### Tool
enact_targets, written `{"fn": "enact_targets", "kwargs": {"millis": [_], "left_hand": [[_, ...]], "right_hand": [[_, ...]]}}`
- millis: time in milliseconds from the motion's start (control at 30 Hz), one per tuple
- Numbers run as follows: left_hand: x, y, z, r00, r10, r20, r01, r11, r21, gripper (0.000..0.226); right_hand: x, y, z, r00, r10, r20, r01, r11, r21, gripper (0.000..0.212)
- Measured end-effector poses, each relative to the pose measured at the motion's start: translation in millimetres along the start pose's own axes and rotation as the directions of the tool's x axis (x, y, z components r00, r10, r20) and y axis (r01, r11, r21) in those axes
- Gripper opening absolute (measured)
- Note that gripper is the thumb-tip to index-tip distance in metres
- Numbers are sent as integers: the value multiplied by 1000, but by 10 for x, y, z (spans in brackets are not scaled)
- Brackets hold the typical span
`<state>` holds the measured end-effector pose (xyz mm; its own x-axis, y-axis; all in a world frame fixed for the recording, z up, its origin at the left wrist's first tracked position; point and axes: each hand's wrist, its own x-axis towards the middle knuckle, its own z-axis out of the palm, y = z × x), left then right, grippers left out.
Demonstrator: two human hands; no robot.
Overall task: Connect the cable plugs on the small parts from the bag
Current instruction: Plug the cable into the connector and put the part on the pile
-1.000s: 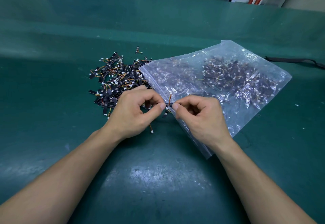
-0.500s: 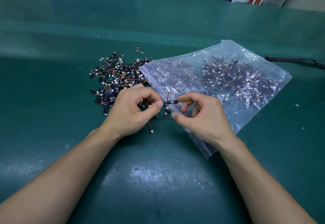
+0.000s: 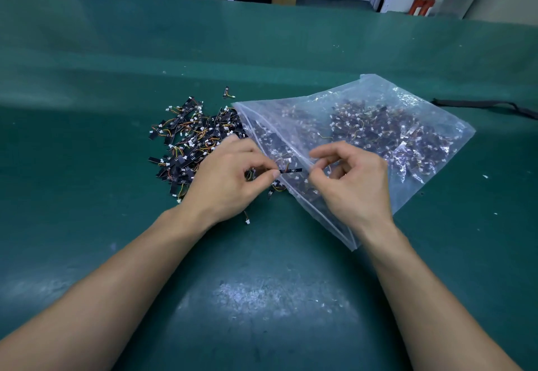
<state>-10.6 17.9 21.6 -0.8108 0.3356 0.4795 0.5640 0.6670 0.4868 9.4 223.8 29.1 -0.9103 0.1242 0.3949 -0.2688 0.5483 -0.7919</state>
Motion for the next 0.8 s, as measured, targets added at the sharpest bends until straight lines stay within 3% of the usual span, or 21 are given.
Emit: {"fn": "enact_targets", "kwargs": {"millis": [100, 200, 300, 400, 533, 667, 700, 800], "left_hand": [[174, 108, 30, 991, 3, 131, -26, 985, 172, 13], [383, 269, 100, 990, 19, 142, -59, 957, 283, 17], [620, 458, 212, 986, -74, 151, 11, 923, 385, 22], [767, 579, 328, 971, -183, 153, 113, 918, 380, 38], [860, 694, 457, 943, -284, 173, 223, 927, 301, 34], [835, 627, 637, 957, -275, 90, 227, 906, 358, 15], [828, 618, 644, 958, -280, 71, 239, 906, 348, 22], [760, 614, 549, 964, -227, 142, 171, 931, 323, 17]], "right_hand": [[14, -22, -34, 998, -24, -65, 26, 999, 27, 20], [23, -44, -64, 993, -41, -108, 47, 998, 50, 22], [28, -68, -96, 987, -67, -146, 78, 994, 72, 27], [36, -85, -115, 981, -81, -178, 99, 990, 98, 29], [34, -79, -120, 974, -90, -207, 117, 986, 121, 23], [19, -82, -102, 972, -116, -204, 142, 983, 119, 21], [15, -78, -98, 972, -118, -202, 144, 982, 120, 21], [12, -65, -85, 975, -112, -194, 137, 983, 124, 21]]}}
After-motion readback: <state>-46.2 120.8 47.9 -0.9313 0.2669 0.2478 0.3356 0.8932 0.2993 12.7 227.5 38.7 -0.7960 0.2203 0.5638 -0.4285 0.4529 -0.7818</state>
